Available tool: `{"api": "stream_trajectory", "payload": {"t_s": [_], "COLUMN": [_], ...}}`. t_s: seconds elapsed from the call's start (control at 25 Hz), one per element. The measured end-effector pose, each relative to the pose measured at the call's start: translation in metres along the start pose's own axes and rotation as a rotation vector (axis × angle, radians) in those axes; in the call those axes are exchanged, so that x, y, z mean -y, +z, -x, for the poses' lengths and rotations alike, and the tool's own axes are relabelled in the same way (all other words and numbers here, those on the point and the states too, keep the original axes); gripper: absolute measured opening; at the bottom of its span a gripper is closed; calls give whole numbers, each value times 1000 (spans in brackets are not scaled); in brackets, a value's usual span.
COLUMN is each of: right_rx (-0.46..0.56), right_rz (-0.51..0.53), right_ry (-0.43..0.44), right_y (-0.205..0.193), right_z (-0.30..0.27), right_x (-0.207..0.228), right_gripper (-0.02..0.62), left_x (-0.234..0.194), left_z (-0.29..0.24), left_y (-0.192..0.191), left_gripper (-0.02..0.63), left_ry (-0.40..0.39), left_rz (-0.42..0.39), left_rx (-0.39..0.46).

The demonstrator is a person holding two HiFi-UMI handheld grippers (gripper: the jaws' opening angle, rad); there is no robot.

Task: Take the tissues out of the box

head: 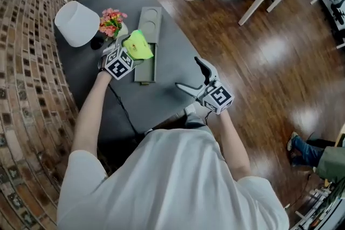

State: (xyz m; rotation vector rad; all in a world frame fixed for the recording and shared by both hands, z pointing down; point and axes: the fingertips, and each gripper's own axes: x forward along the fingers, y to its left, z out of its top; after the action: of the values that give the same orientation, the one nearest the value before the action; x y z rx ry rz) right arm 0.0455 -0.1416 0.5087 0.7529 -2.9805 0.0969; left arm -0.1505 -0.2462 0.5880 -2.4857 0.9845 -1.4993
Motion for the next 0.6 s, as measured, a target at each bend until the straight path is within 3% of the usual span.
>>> {"api": "stream_trajectory", "payload": {"t_s": [0.24, 0.6], "right_rx": [25, 110], "right_rz": [43, 54], "right_ry": [76, 181], "right_y": [17, 56], "right_z": [-25, -74], "right_x": [-15, -39], "right_gripper": [506, 506], "left_x": [-30, -42], "left_z": [79, 200], "left_y": [16, 3], "left_gripper": [516, 517], "left_ry": [217, 549], "left_rz": [232, 375], "left_rx": [219, 385]}}
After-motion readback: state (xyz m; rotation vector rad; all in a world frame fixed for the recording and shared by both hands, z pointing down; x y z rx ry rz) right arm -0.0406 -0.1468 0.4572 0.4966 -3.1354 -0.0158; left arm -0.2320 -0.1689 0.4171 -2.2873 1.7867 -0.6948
